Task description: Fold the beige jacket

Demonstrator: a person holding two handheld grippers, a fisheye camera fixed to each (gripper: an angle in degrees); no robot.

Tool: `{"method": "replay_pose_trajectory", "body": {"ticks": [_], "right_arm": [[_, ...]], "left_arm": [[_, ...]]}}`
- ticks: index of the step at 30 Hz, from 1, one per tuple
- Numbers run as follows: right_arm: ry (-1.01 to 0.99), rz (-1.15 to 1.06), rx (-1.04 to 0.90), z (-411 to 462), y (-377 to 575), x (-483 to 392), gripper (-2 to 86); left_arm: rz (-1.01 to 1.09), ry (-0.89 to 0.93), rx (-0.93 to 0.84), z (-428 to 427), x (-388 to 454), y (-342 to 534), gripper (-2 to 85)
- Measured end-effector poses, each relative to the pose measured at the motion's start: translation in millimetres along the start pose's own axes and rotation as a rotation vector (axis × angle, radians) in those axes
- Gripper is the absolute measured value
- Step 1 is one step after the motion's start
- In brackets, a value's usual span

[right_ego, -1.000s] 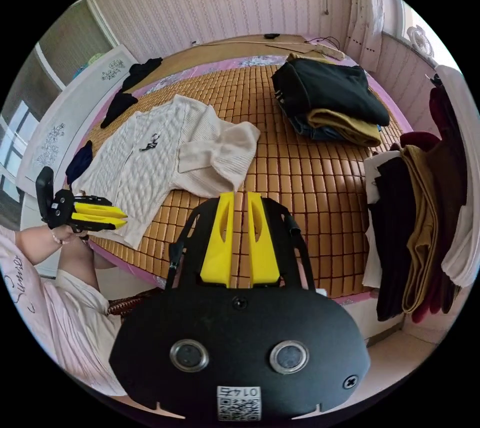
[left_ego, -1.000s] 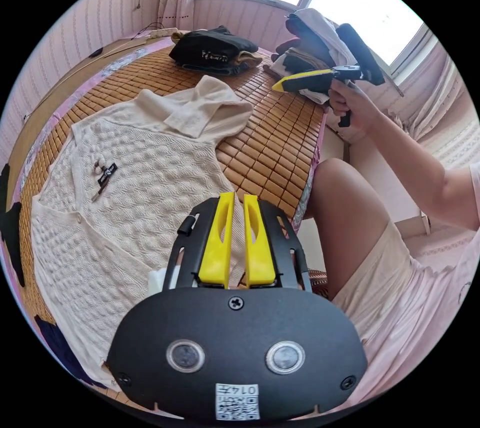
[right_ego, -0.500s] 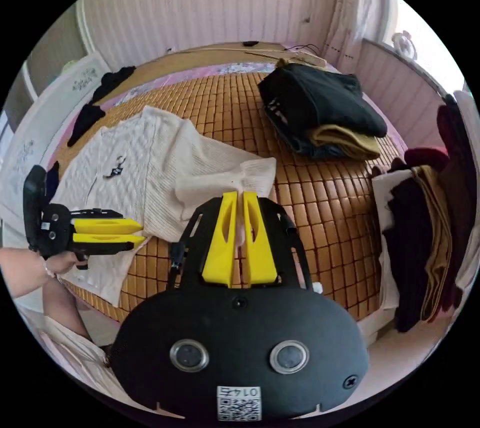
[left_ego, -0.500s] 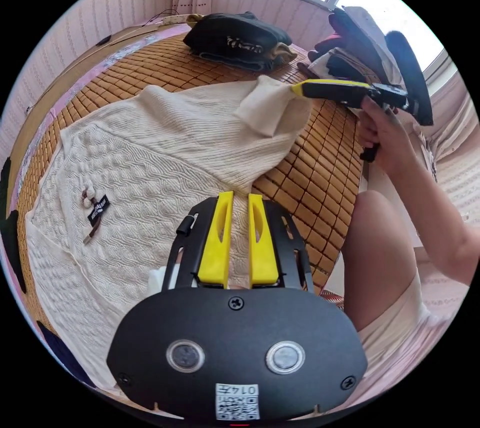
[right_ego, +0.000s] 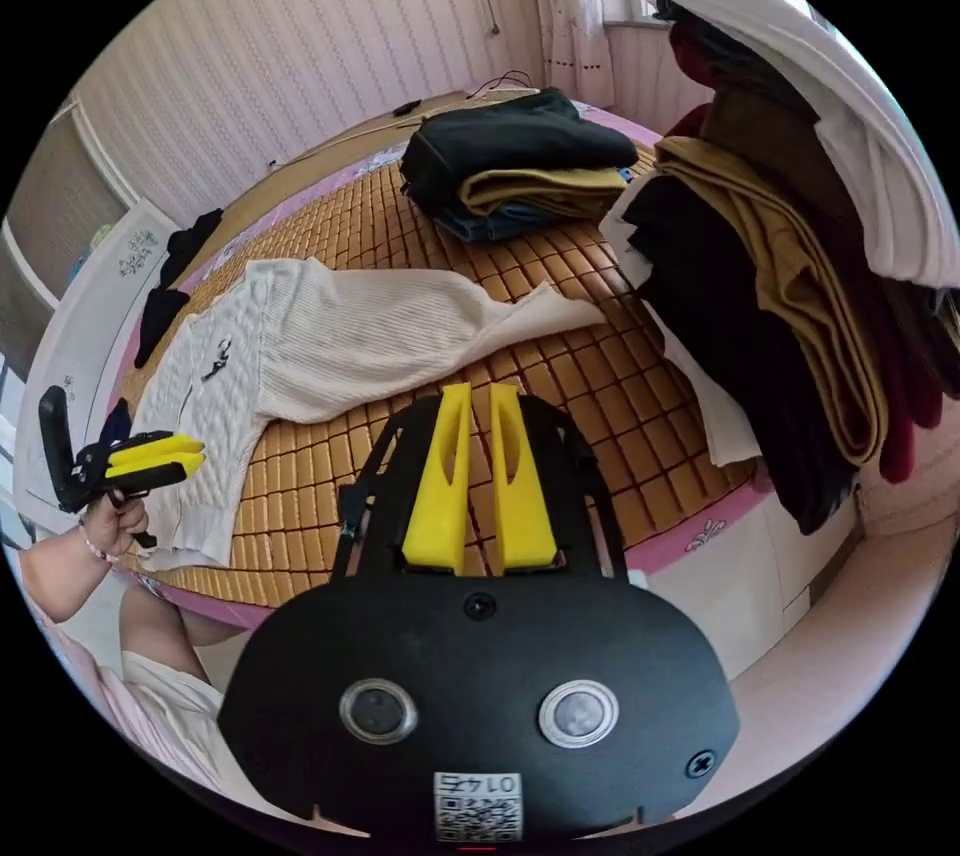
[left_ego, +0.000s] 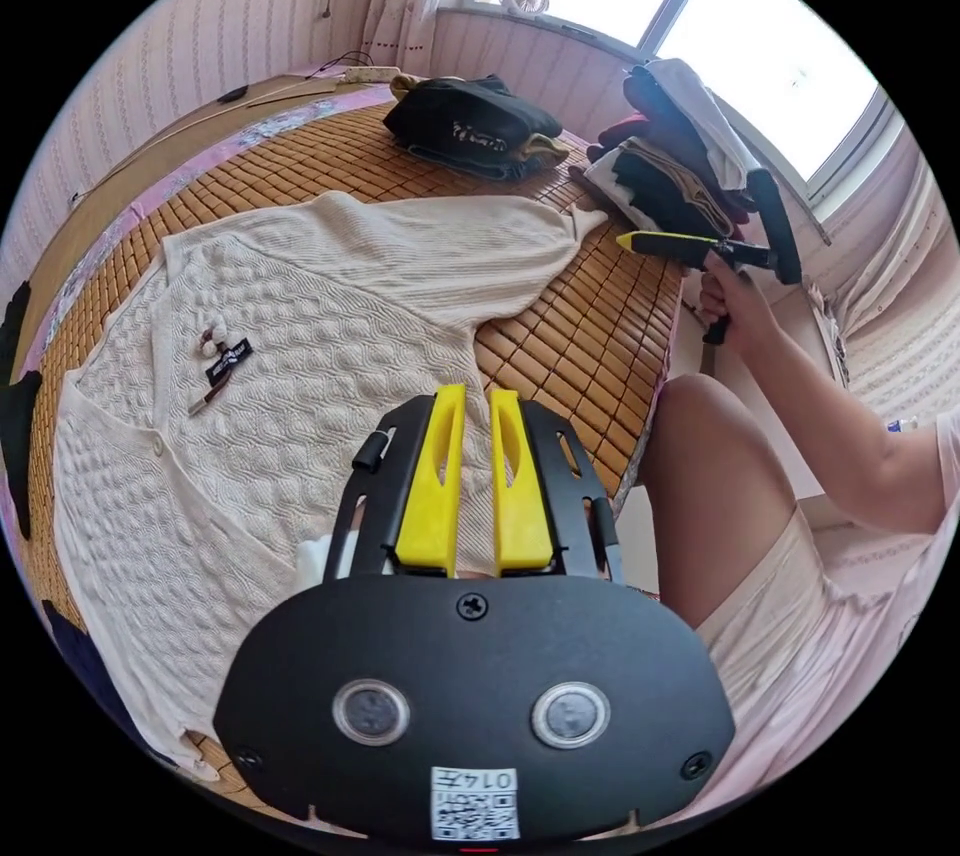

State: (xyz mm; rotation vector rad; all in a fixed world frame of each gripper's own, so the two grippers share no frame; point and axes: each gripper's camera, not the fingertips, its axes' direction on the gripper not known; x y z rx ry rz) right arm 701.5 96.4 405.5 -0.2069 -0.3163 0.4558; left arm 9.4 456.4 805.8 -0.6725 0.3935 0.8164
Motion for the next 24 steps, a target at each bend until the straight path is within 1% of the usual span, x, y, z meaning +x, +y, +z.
{"method": "replay_pose_trajectory", "body": {"ticks": [2,4,6,7,10,11,14,16,19,21,24], "right_arm": [[0.069,0.005,-0.006,13,-22,-11,8.2],[0.117,0.095,-0.015,28,-37,-3,11.7],[0.067,0.16,-0.075,49,-50,11,12.3],[0.032,0.183,-0.132,64,-57,18,11.6],[0.058,0.187,-0.081,66,-57,28,4.1],[0.019,0.197,-0.04,58,-50,34,1.9],[-0.027,0.263,0.09,30,-14,60,0.4],[-0.075,0.33,0.098,25,12,83,0.1],[-0.224,0.442,0.102,19,52,114,-0.1],[-0.251,0.446,0.114,12,68,115,-0.1],[-0.265,0.376,0.091,8,74,97,0.1]], "left_arm": [[0.006,0.001,-0.002,-2,4,-7,5.1],[0.022,-0.011,-0.003,-3,8,-17,5.1],[0.038,-0.023,-0.014,-2,11,-29,5.1],[0.045,-0.025,-0.023,-1,13,-37,5.1],[0.029,-0.017,-0.017,1,13,-51,4.9],[0.019,-0.026,-0.012,1,12,-55,4.7],[-0.018,-0.003,-0.036,3,8,-60,4.3],[-0.04,0.003,-0.071,6,5,-60,4.1],[-0.081,0.026,-0.055,-4,2,-54,3.3],[-0.096,0.04,-0.052,-13,1,-51,2.6],[-0.106,0.079,-0.029,-39,1,-45,2.3]]}}
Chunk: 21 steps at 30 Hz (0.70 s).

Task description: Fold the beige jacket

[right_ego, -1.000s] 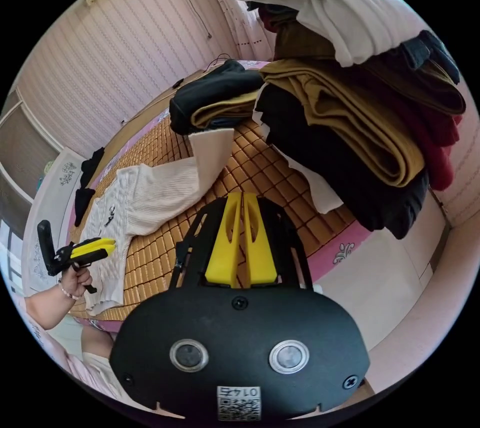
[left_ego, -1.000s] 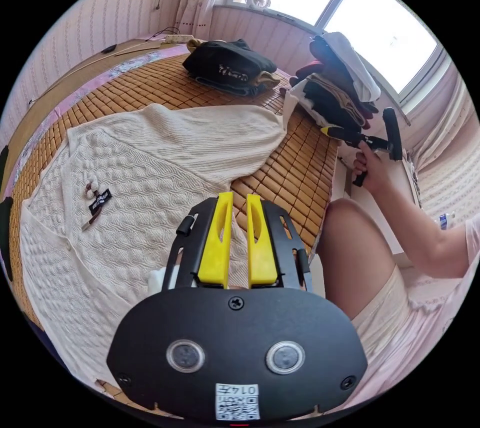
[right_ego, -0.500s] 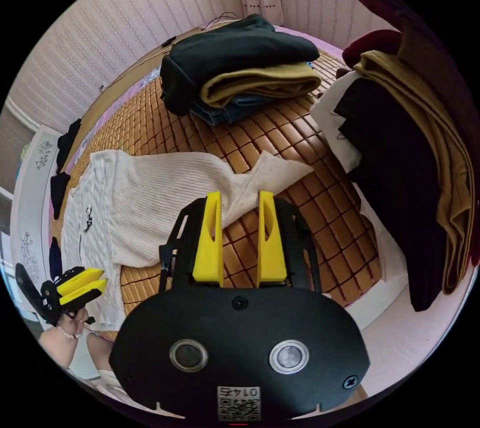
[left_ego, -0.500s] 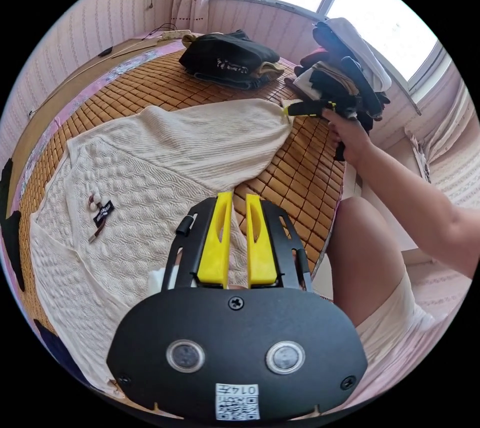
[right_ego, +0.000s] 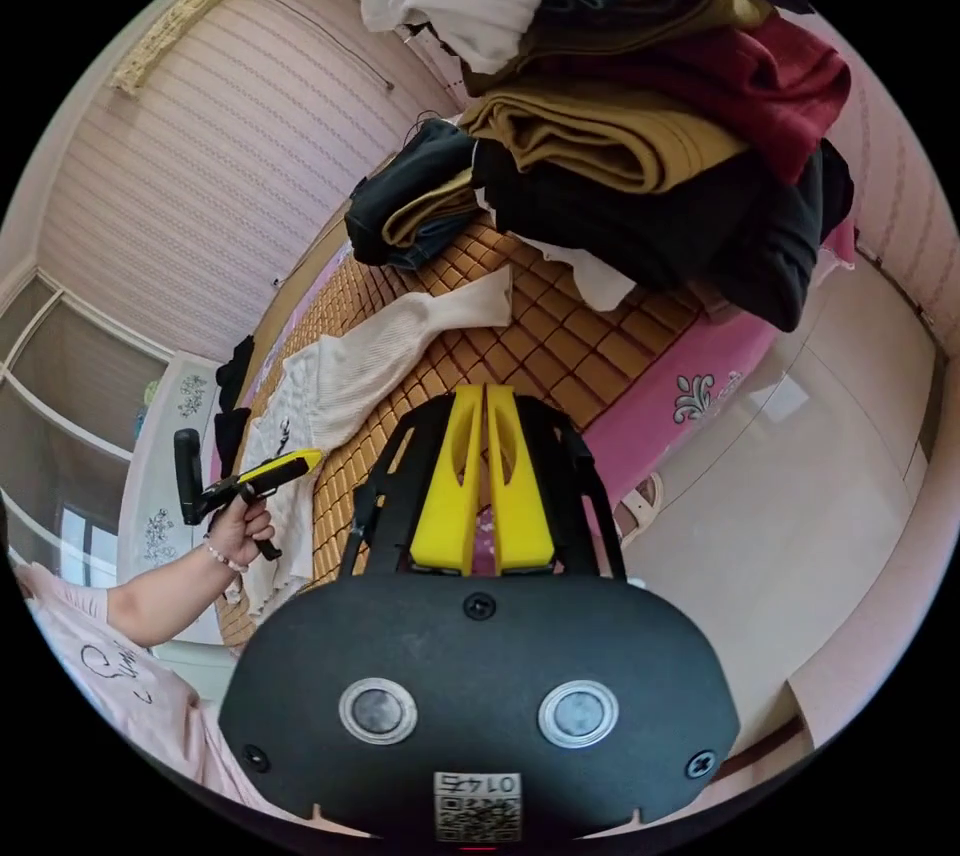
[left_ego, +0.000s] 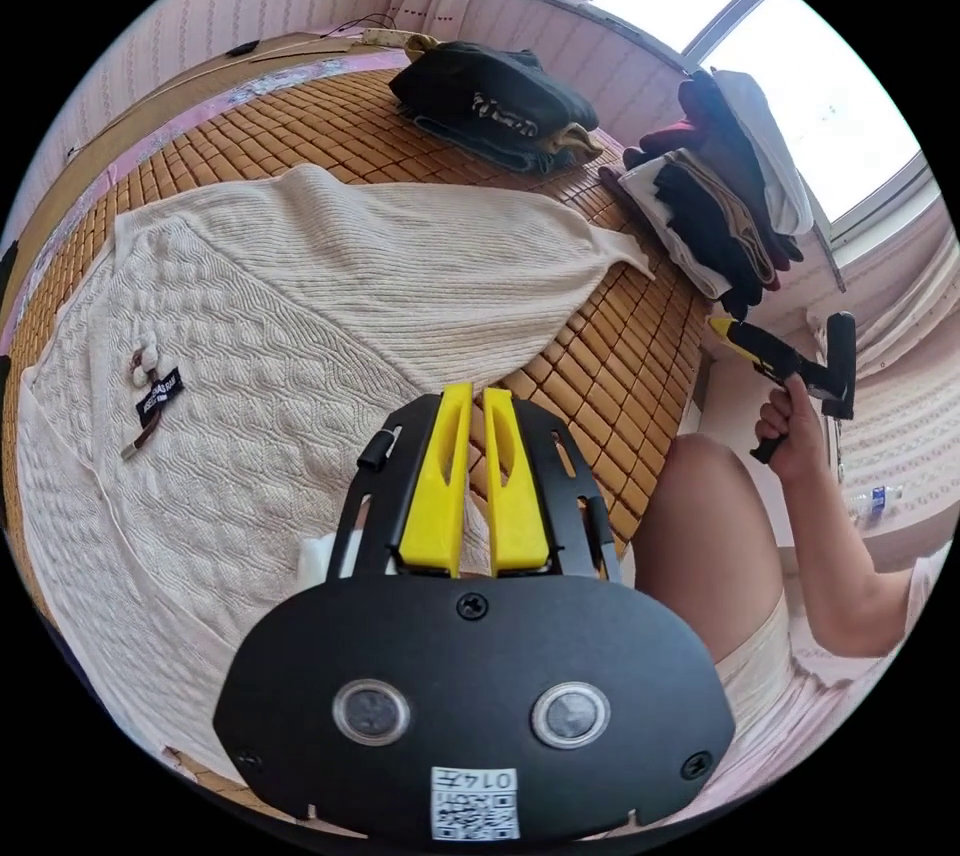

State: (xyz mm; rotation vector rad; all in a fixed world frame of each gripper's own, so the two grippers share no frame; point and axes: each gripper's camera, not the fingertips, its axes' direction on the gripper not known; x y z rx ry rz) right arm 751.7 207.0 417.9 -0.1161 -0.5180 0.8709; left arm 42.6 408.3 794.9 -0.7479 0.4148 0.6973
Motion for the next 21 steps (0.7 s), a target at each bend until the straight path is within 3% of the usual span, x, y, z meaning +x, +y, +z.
{"method": "replay_pose_trajectory", "body": {"ticks": [2,6,9,17,21], "right_arm": [[-0.041,-0.108,-0.056,14,3,-27,0.5],[-0.137,-0.309,-0.15,49,5,-84,1.1],[-0.228,-0.453,-0.243,85,12,-138,1.2],[-0.287,-0.93,-0.51,185,83,-321,2.0],[-0.382,-1.094,-0.58,223,113,-410,3.4]], "left_arm": [[0.001,0.079,0.059,-36,-2,19,3.3],[-0.038,0.064,0.12,-100,-16,74,4.1],[-0.13,-0.062,0.147,-157,-41,135,4.2],[-0.613,-0.514,0.153,-309,-120,330,5.1],[-0.761,-0.563,0.174,-347,-130,404,5.5]]}}
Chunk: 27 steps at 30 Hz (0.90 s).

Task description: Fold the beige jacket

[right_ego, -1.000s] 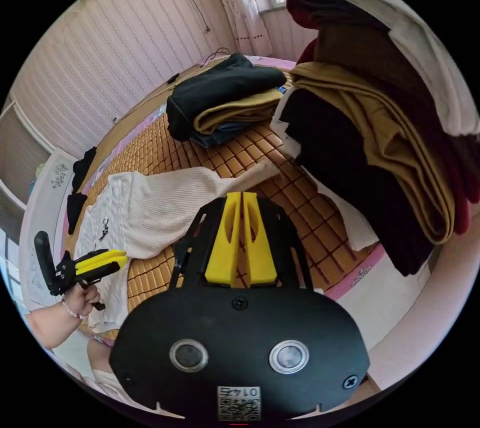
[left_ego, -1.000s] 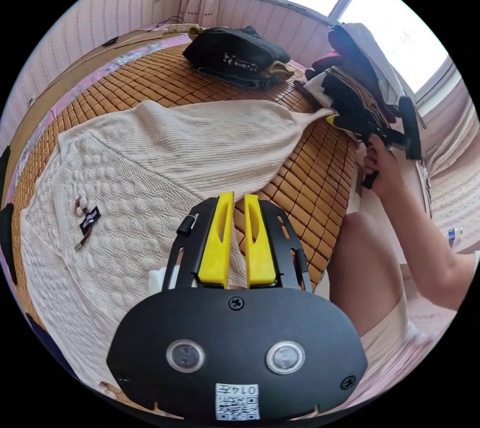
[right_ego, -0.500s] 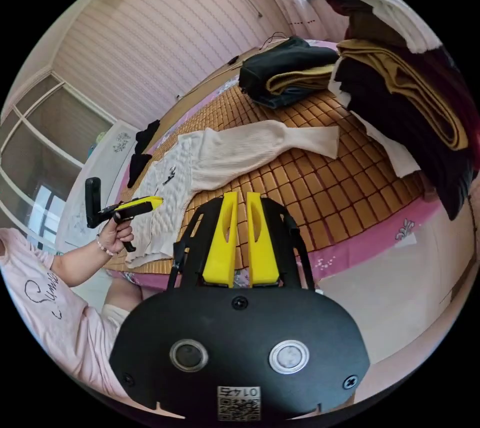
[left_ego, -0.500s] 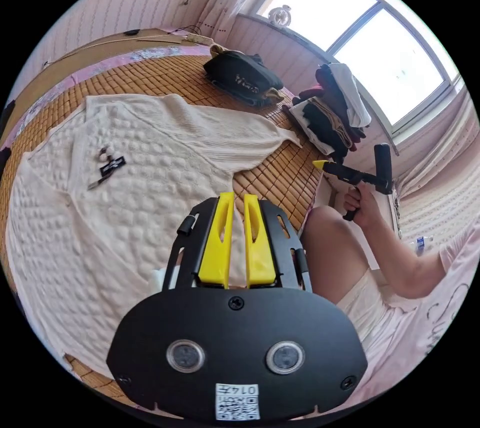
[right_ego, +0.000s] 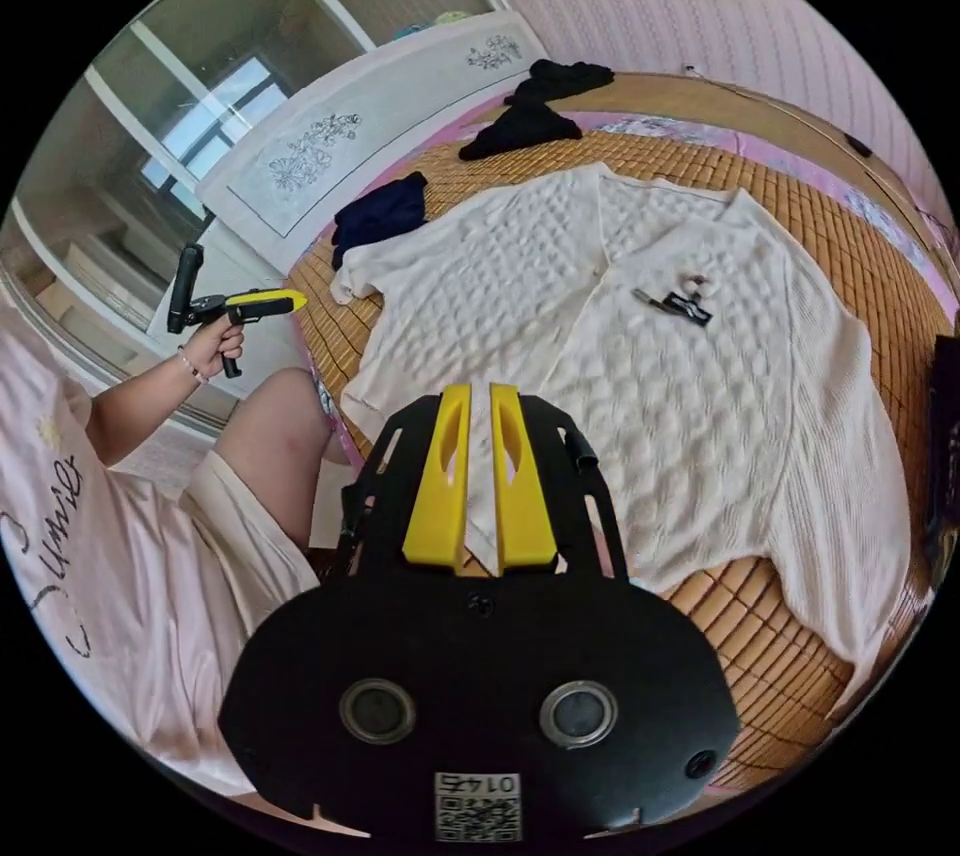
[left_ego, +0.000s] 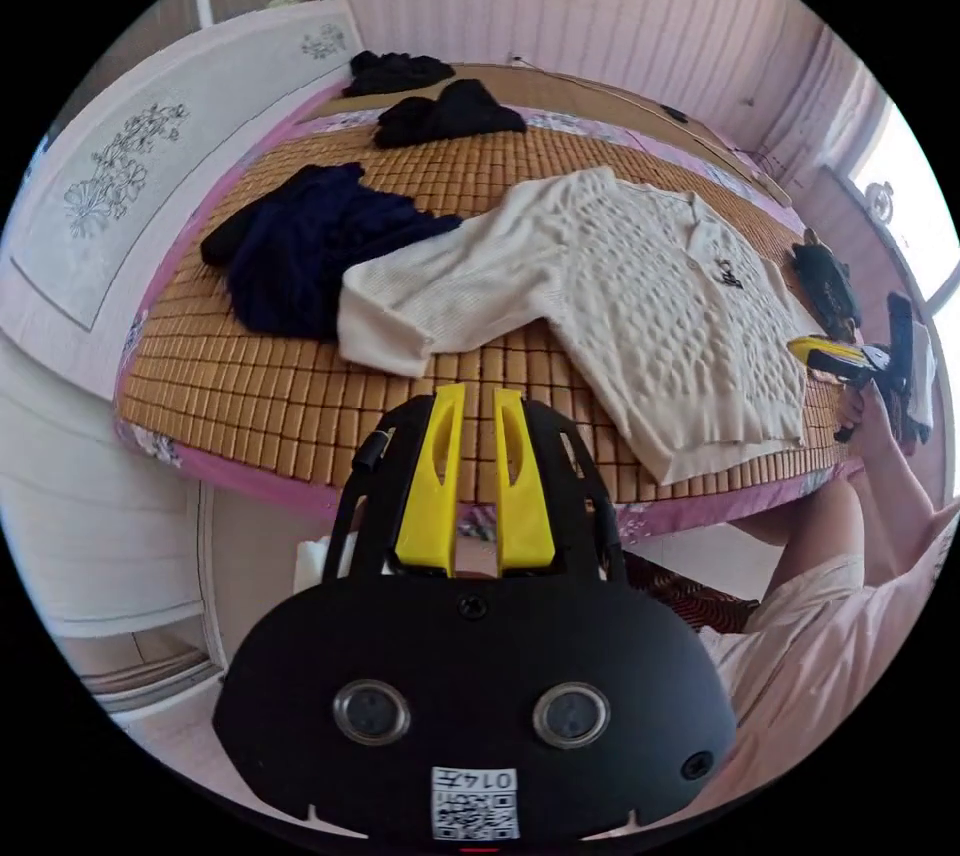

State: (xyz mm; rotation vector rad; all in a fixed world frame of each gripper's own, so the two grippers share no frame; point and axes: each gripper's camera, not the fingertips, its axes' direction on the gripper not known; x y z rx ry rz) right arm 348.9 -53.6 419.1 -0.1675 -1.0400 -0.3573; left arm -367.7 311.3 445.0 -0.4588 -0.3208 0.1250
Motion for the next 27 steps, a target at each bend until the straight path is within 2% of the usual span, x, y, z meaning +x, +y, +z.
{"method": "replay_pose_trajectory", "body": {"ticks": [4,10,14,16,19,23,25,27], "right_arm": [[-0.042,-0.224,-0.094,66,-101,-54,5.7],[-0.038,-0.51,-0.263,181,-208,-149,9.0],[0.022,-0.559,-0.342,241,-250,-183,9.5],[0.073,-0.572,-0.398,268,-260,-190,9.5],[0.13,-0.571,-0.518,309,-268,-191,9.0],[0.151,-0.563,-0.49,320,-278,-195,7.3],[0.136,-0.56,-0.496,324,-284,-199,7.4],[0.125,-0.552,-0.498,327,-289,-203,8.1]], "left_arm": [[-0.059,-0.054,-0.004,-9,-43,24,6.8],[0.06,-0.053,0.076,-5,-36,-8,7.0],[0.044,-0.072,-0.004,20,-44,-44,8.3],[0.022,-0.036,-0.085,32,-54,-51,5.1],[-0.025,-0.002,-0.022,6,-75,-46,0.8],[-0.114,0.048,0.181,-68,-128,-38,-0.5],[-0.158,0.009,0.197,-87,-157,-39,-0.6],[-0.24,-0.085,0.137,-81,-190,-37,-0.4]]}}
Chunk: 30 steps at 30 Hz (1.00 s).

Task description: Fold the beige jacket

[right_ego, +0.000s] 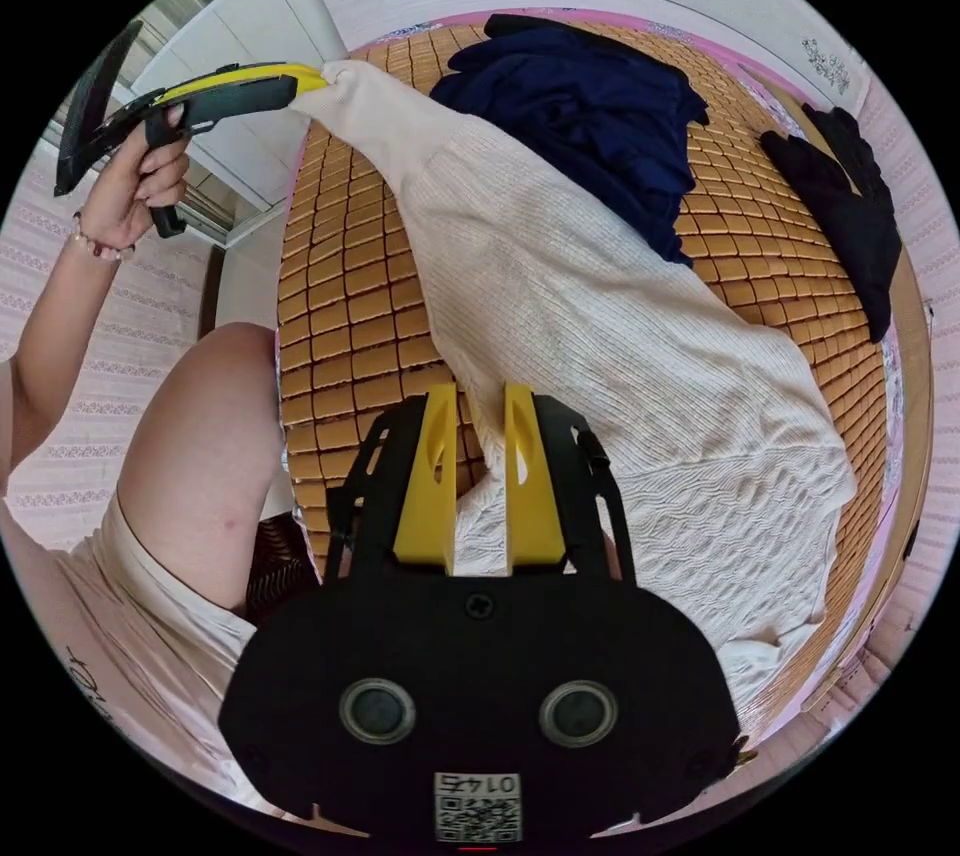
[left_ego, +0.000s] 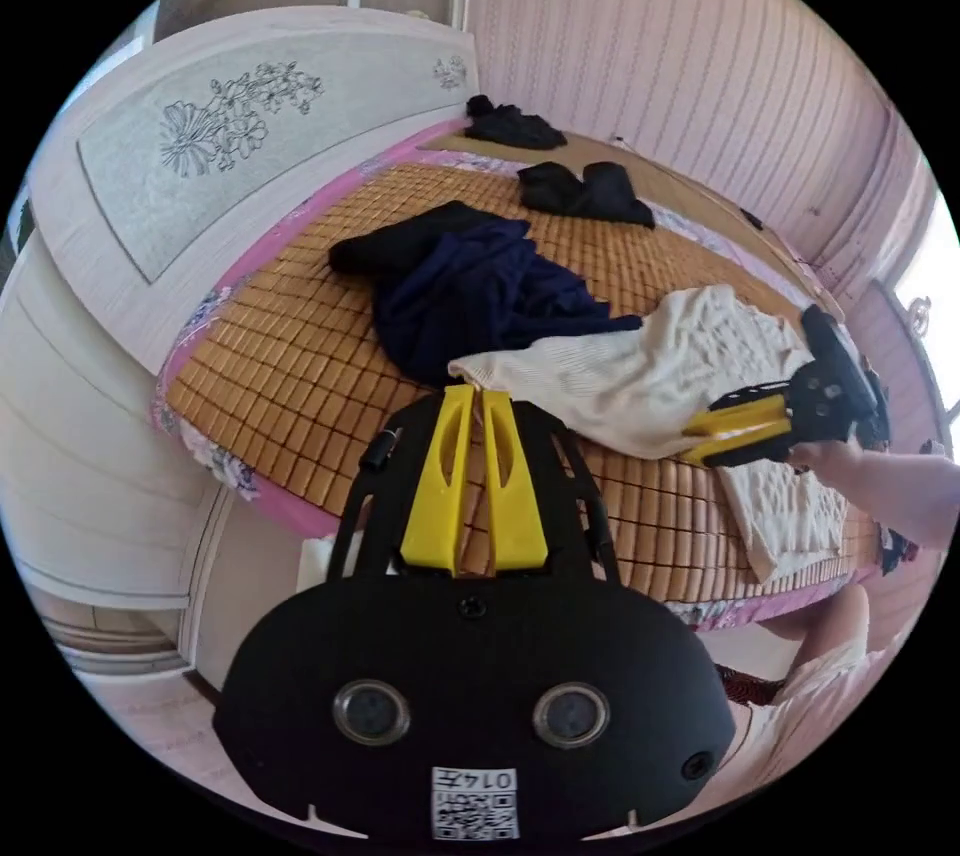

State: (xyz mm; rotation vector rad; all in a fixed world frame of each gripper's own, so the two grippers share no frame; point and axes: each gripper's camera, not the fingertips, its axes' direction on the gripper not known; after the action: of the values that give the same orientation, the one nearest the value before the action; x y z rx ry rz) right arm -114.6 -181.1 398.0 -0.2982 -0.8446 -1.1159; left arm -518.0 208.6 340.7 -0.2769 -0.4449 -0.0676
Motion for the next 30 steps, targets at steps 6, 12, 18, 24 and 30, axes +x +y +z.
{"method": "replay_pose_trajectory", "body": {"ticks": [6,12,18,24,30], "right_arm": [[-0.084,0.128,0.142,-34,43,5,9.9],[0.047,0.424,0.061,-48,190,13,9.0],[0.108,0.773,-0.064,-34,297,17,9.0],[0.14,0.813,-0.002,-15,308,8,5.5],[0.188,0.73,-0.055,-15,298,-6,1.4]], "left_arm": [[-0.171,0.026,-0.008,-19,-34,25,3.7],[0.332,0.349,-0.086,-44,131,67,6.8],[0.64,0.419,-0.152,-29,287,108,8.3],[0.883,0.286,-0.273,0,353,121,8.3],[0.897,0.29,-0.375,1,368,109,1.7]]}}
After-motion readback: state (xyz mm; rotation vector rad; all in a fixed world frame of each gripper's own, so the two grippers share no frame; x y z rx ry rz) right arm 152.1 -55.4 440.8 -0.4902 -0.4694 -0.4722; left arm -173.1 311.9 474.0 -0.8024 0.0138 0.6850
